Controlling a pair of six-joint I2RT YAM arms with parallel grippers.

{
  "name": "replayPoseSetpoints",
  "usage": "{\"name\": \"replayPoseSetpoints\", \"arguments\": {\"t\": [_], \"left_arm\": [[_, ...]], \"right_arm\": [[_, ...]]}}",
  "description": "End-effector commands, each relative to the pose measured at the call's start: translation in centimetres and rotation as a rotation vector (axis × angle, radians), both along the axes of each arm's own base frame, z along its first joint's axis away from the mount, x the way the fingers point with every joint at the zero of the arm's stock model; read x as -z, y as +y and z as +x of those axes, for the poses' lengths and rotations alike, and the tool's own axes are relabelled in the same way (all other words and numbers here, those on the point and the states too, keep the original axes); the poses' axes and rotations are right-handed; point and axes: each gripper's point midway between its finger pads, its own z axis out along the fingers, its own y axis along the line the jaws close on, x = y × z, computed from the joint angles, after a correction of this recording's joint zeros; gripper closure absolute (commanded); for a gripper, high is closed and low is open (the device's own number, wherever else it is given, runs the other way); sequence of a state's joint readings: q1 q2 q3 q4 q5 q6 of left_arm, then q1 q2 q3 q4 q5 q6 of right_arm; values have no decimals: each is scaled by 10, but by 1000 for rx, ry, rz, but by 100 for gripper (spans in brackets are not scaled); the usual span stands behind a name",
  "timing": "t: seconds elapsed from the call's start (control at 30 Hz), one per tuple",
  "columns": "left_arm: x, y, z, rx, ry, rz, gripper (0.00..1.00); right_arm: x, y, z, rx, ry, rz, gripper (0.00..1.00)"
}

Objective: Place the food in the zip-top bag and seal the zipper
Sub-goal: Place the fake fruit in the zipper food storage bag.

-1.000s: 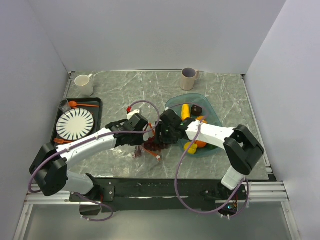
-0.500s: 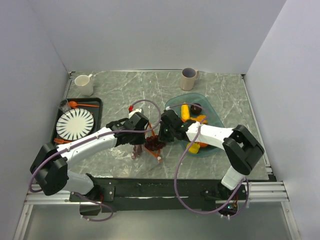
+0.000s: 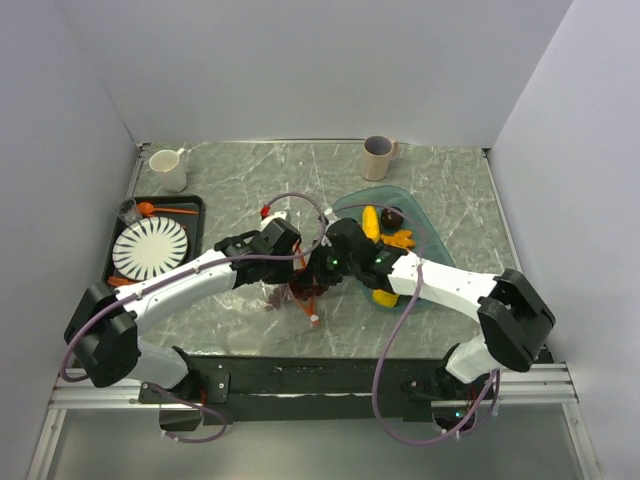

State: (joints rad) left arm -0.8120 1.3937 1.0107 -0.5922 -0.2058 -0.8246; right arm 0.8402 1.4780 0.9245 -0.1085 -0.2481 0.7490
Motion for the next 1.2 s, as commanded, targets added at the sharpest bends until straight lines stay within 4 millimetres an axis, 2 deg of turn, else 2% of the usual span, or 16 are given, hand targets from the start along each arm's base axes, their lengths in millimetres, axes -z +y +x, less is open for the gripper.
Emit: {"name": "replayPoseSetpoints", "arguments": {"t": [0.0,0.13,0.3,0.5,0.57,0.63,0.77,0.83,0.87,1.0,1.03,1.13,1.17], "left_arm": [[-39,-15,14,12,-92,-99,99],[-52,-16,11,19,-121,-137,99],[-69,-13,8,17,-152,-180,99],[-73,-11,5,19,-146,-181,99],[-75,-13,5,24,-151,-194,99],[-76,-15,3,28,-144,-208,99],[-78,-14,2,23,-152,-219,99],[-77,-10,2,12,-154,-207,99],[-77,-8,2,5,-157,-203,99],[-70,5,5,-56,-151,-147,99],[-66,11,4,-73,-145,-117,99],[-60,15,4,-80,-138,-97,99],[-59,14,3,-73,-136,-98,99]], "right_arm": [[-16,37,-6,-123,-17,105,100],[-6,41,-8,-123,18,131,100],[-12,46,-6,-120,-2,161,100],[-25,55,0,-126,-30,212,100],[-20,58,2,-113,-17,219,100],[-6,62,8,-102,8,177,98],[15,57,7,-101,37,109,79],[15,52,7,-92,30,89,59],[15,47,10,-74,13,65,54],[-7,26,12,-5,-65,57,41],[-20,18,13,25,-102,67,35],[-26,-7,20,117,-153,16,29],[-23,-14,20,135,-152,-9,28]]}}
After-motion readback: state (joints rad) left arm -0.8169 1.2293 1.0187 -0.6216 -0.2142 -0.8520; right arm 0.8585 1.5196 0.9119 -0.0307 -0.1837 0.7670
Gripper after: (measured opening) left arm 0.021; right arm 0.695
